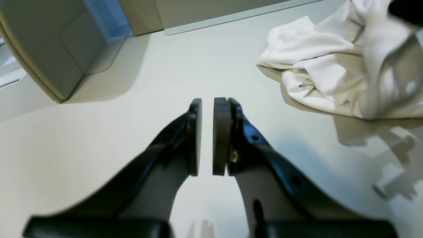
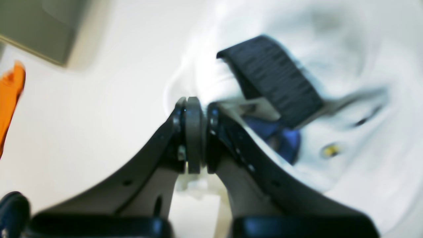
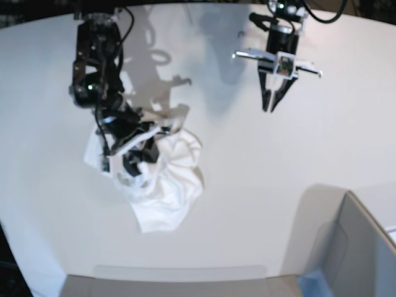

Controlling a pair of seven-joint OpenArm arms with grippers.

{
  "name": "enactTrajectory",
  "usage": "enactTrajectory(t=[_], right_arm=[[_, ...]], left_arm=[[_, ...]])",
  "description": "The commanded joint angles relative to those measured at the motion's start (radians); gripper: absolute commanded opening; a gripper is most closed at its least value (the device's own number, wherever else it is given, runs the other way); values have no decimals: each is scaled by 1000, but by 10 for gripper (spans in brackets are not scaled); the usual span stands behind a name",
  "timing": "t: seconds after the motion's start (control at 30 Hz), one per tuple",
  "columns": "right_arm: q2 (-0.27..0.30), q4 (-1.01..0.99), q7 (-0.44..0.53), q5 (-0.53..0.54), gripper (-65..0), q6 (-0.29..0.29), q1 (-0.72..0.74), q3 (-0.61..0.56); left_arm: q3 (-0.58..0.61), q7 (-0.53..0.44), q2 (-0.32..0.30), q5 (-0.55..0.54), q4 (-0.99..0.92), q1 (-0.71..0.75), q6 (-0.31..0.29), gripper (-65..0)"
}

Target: Layout the t-shirt on the table in an organized manner, then fold the t-shirt properly

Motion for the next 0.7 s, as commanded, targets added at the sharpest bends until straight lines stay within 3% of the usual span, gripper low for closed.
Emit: enactTrajectory(t=[0.0,0.13,0.23,0.33,0.47,0.57,0.67], right_arm=[[7,38,37,10,-650,8,1,8],[72,61,68,21,-650,8,-22,120],[104,64,69,122,-650,8,-24,296],[193,41,69,272,-650,8,-22,460],[313,-52,66,383,-650,8,-4,624],[394,-157,66,438,-650,8,13,670],[434,-224,66,470,-650,8,16,666]], left_arm=[[0,-34,-3,6,18,3,5,-575],[3,-34,-3,6,18,3,5,-575],[6,-34,-3,6,18,3,5,-575],[15,-34,3,6,18,3,5,-575],[81,-30,3,6,18,-26,3,-575],[152,39,3,7,18,-58,3,-574],[224,143,4,7,18,-121,3,-573]])
